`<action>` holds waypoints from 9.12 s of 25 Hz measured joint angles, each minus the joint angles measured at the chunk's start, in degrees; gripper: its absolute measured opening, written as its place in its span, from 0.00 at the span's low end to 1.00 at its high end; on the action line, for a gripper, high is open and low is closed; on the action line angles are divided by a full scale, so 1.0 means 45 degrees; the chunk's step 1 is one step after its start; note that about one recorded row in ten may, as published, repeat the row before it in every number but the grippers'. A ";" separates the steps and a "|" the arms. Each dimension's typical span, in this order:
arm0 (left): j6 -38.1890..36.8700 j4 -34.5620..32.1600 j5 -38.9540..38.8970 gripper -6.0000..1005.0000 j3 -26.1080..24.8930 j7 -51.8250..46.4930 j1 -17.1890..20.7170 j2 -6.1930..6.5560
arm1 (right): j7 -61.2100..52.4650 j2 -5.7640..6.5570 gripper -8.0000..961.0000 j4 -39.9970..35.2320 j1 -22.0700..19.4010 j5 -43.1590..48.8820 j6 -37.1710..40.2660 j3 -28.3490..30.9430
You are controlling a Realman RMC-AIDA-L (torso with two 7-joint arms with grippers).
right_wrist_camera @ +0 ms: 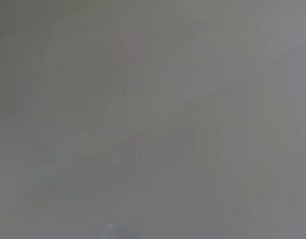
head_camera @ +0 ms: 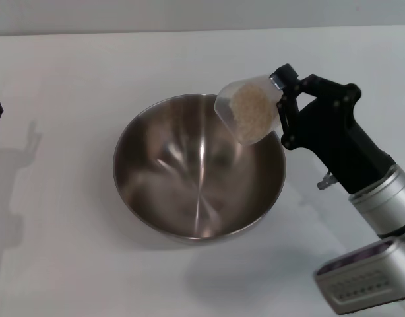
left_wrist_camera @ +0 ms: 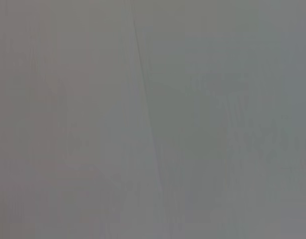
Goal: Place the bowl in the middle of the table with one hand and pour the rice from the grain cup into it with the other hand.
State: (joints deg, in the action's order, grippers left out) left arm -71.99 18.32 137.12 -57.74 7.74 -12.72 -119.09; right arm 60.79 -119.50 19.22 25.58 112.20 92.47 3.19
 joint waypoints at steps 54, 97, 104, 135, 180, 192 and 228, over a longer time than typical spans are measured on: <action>-0.0078 0.0030 -0.0002 0.82 0.0138 0.0000 0.0064 0.0000 | 1.3560 -0.0066 0.02 0.2406 0.0382 0.0712 -0.3055 0.0254; -0.0053 0.0030 -0.0002 0.82 0.0136 0.0000 0.0113 -0.0001 | 1.4647 -0.0086 0.02 0.3282 0.0153 0.0962 -0.3260 0.0863; -0.0066 0.0030 -0.0002 0.82 0.0136 0.0000 0.0111 0.0000 | 0.9241 -0.0086 0.02 0.3302 -0.0093 0.0906 -0.2322 0.1216; -0.0082 0.0046 -0.0002 0.82 0.0271 0.0000 0.0150 0.0000 | -1.1380 0.0030 0.02 -0.0535 -0.1458 0.0914 0.1090 0.3468; -0.0066 0.0266 -0.0001 0.82 0.0449 0.0000 0.0072 0.0000 | -1.3609 0.0031 0.12 -0.2603 0.0762 0.2364 -0.6502 0.4304; -0.0065 0.0265 -0.0002 0.82 0.0449 0.0000 0.0060 0.0000 | -1.3642 0.0011 0.16 -0.2291 0.0705 0.2327 -0.6761 0.4434; -0.0090 0.0256 -0.0002 0.82 0.0466 0.0000 0.0192 0.0000 | -1.4114 0.0047 0.69 -0.1390 -0.3978 0.2208 -0.0681 0.5963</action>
State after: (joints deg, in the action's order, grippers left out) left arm -72.39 19.47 137.11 -55.64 7.74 -11.85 -119.09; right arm -2.72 -119.29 12.96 7.68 122.13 89.41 30.03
